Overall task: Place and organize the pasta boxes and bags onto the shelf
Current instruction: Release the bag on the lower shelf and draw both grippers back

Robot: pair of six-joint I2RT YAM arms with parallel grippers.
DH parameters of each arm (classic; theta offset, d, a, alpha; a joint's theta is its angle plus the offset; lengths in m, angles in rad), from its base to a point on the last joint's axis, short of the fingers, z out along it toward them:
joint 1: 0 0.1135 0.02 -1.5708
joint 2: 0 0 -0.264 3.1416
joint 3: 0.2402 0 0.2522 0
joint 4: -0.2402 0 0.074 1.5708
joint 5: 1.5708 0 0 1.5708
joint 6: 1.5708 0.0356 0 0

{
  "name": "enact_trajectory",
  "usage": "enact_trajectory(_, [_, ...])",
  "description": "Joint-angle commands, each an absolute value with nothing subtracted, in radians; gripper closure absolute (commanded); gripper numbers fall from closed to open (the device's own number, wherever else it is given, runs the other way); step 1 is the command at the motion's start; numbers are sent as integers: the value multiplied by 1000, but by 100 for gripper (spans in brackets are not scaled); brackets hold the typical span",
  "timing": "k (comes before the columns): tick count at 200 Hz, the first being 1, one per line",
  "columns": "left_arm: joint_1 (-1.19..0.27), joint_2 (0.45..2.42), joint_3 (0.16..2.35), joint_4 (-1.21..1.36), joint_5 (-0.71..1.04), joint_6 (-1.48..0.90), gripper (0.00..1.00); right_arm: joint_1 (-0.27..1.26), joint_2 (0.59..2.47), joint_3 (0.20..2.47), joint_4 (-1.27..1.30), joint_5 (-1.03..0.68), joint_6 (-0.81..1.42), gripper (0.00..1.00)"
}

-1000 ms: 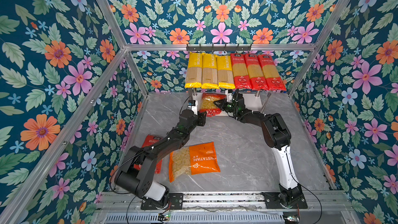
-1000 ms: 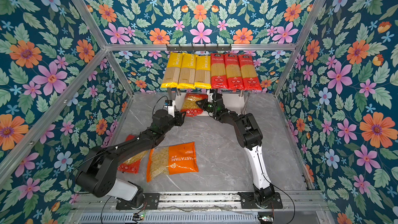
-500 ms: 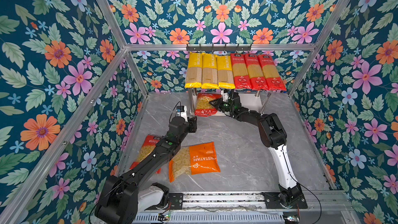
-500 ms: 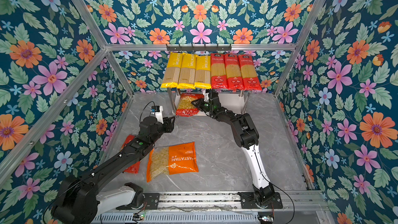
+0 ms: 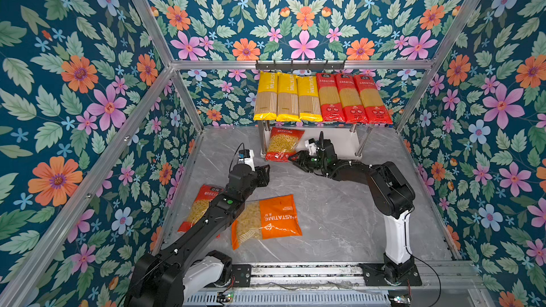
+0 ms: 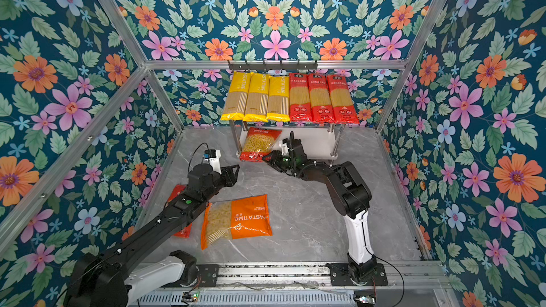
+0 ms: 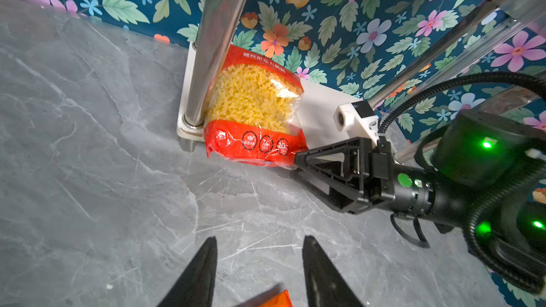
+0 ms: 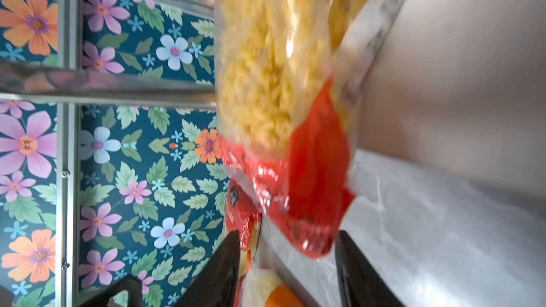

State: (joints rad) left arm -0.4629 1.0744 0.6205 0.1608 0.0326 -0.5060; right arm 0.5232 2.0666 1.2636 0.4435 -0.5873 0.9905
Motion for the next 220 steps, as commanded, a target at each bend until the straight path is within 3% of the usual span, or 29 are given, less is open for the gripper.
enact_trajectory(1, [-462,1065,608,196,57,-553,51,547,2054,1246,471,-529,1023,47])
enact_trajectory(17, [-462,1058,597,205,57,-567,51,554,2078,1273,480,-515,1025,50])
enact_trajectory(66, [-462,1017,573,180,37,-574,51,500,2155,1441,396,-523,982,81])
enact_trajectory(99, [-462,991,554,165,-4,-565,51,493,2189,1545,282,-538,923,86])
enact_trajectory(131, [-462,981,561,151,-27,-555,51,493,2210,1518,323,-575,964,82])
enact_trajectory(151, [-463,974,576,112,-68,-547,51,497,2166,1448,355,-591,982,61])
enact_trajectory(165, [-461,969,603,41,-133,-538,50,514,2110,1389,356,-589,965,53])
enact_trajectory(220, [-351,963,616,-192,-363,-612,40,743,1991,1265,204,-437,902,49])
